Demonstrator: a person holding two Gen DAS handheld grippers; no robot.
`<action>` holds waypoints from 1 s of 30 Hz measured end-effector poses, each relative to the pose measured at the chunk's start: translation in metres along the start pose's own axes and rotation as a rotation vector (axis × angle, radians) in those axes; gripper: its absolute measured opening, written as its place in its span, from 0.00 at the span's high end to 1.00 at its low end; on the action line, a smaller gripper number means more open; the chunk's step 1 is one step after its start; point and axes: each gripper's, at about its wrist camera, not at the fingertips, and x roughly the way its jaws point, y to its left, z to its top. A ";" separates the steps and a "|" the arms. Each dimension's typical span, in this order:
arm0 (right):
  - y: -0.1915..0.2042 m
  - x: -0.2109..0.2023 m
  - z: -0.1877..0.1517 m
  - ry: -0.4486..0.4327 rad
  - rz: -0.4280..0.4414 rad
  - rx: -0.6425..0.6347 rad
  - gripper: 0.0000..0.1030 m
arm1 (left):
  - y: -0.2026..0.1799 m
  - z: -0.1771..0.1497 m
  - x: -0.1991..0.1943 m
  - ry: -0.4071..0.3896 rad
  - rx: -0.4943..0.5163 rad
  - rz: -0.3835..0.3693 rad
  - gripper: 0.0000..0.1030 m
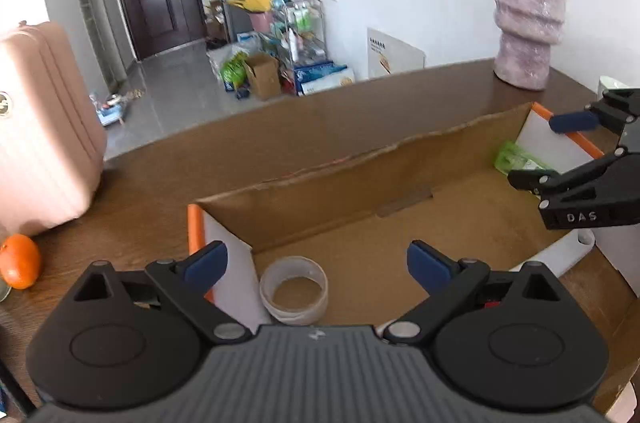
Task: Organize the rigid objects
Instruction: 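Carry the tape roll into the box and open the left gripper while the right carries the bottle, then lower the green bottle into the box and open the right gripper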
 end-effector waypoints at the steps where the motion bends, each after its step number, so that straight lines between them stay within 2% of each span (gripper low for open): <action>1: 0.000 0.000 -0.001 0.001 0.003 -0.001 0.27 | 0.001 0.001 0.001 0.002 -0.013 0.008 0.04; 5: 0.007 -0.002 -0.004 0.011 -0.012 -0.049 0.19 | 0.009 0.000 0.003 0.005 -0.050 -0.022 0.05; 9: 0.016 -0.015 -0.007 -0.067 -0.099 -0.086 0.12 | 0.005 -0.001 0.000 -0.006 -0.030 -0.024 0.05; 11: 0.016 -0.023 -0.008 -0.091 -0.104 -0.073 0.12 | 0.005 -0.002 -0.007 -0.057 -0.015 -0.012 0.02; 12: 0.013 -0.028 -0.008 -0.089 -0.087 -0.044 0.12 | 0.005 -0.003 -0.014 -0.097 -0.016 0.023 0.01; 14: 0.004 -0.043 -0.010 -0.094 -0.039 0.029 0.12 | 0.005 -0.009 -0.031 -0.181 -0.049 0.123 0.00; 15: 0.000 -0.054 -0.011 -0.105 -0.024 0.057 0.12 | 0.007 -0.012 -0.040 -0.198 -0.060 0.139 0.00; 16: -0.004 -0.063 -0.013 -0.113 -0.021 0.074 0.12 | 0.009 -0.014 -0.048 -0.191 -0.062 0.126 0.00; 19: -0.013 -0.098 -0.025 -0.152 -0.024 0.082 0.12 | 0.018 -0.025 -0.080 -0.164 -0.090 0.027 0.00; 21: -0.021 -0.122 -0.035 -0.180 -0.017 0.105 0.12 | 0.020 -0.037 -0.106 -0.167 -0.104 0.016 0.00; 27: -0.029 -0.199 -0.072 -0.280 0.042 0.172 0.09 | 0.004 -0.089 -0.192 -0.265 -0.038 -0.001 0.00; 30: -0.022 -0.233 -0.094 -0.325 0.067 0.199 0.06 | -0.004 -0.124 -0.231 -0.332 -0.041 0.016 0.00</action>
